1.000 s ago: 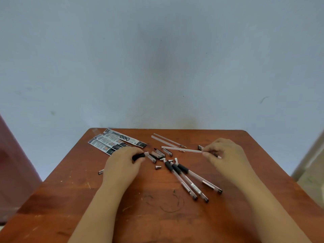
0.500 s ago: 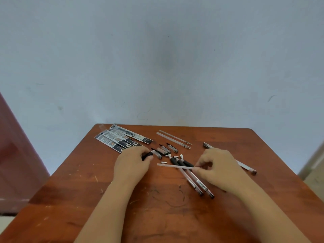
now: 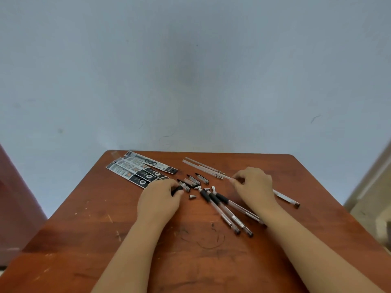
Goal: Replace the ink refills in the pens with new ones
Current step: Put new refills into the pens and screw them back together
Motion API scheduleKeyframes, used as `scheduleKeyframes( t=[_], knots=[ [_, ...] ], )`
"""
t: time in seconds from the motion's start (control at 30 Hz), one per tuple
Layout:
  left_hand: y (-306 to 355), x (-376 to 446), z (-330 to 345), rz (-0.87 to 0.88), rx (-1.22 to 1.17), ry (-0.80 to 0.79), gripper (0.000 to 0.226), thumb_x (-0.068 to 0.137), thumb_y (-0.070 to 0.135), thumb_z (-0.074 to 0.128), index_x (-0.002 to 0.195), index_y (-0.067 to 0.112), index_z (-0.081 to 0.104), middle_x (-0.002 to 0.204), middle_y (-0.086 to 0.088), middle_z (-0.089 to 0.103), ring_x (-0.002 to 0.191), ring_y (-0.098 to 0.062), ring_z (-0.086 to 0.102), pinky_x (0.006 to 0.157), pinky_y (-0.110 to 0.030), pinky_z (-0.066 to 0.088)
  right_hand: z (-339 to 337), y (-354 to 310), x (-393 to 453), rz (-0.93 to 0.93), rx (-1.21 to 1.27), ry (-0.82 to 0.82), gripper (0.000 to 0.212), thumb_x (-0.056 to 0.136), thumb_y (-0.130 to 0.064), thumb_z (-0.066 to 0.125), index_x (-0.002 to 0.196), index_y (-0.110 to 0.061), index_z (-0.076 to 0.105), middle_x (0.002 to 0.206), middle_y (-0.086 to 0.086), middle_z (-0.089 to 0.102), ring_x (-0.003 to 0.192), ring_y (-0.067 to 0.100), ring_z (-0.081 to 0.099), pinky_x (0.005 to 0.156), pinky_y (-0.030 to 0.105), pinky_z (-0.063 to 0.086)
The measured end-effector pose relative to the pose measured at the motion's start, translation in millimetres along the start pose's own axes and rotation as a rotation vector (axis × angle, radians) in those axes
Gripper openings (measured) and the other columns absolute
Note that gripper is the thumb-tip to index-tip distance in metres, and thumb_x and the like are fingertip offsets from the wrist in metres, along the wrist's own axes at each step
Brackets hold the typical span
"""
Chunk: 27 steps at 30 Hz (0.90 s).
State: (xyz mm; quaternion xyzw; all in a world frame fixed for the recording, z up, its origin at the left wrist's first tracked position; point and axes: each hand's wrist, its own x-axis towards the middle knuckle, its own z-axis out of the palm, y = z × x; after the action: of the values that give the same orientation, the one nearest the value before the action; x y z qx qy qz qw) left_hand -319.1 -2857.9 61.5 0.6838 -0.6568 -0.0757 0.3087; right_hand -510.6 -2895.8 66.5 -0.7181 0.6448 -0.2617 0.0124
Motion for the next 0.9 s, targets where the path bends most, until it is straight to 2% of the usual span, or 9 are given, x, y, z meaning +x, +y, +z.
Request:
scheduleKeyframes(
  t=[0.2,0.47,0.9],
  knots=[
    [-2.8,2.5,0.3,-0.022,-0.026,-0.001,0.022,0.089,0.027,0.052,0.107,0.020,0.063,0.107,0.004,0.065,0.099,-0.013,0.055,0.083,-0.027,0.043,18.7,-28.3,28.1,-0.086,-0.139,-0.056,0.025,0.091,-0.032,0.046,0.101,-0.019,0.064,0.105,-0.001,0.062,0.104,0.018,0.047,0.087,0.033,0.032],
    [-4.6,5.5,-3.0,-0.035,-0.055,0.011,0.022,0.090,0.028,0.049,0.106,0.020,0.062,0.106,0.004,0.064,0.099,-0.013,0.054,0.082,-0.026,0.042,40.2,-47.5,46.3,-0.014,-0.183,-0.117,0.021,0.088,-0.029,0.048,0.095,-0.020,0.066,0.107,0.000,0.061,0.107,0.020,0.048,0.088,0.034,0.032],
    [-5.2,4.9,-3.3,-0.062,-0.078,0.000,0.022,0.090,0.028,0.049,0.107,0.020,0.062,0.108,0.005,0.063,0.101,-0.012,0.055,0.085,-0.027,0.044,34.8,-32.6,48.9,0.051,-0.187,-0.213,0.017,0.085,-0.027,0.053,0.095,-0.021,0.065,0.108,-0.001,0.063,0.108,0.019,0.049,0.092,0.034,0.033]
  ],
)
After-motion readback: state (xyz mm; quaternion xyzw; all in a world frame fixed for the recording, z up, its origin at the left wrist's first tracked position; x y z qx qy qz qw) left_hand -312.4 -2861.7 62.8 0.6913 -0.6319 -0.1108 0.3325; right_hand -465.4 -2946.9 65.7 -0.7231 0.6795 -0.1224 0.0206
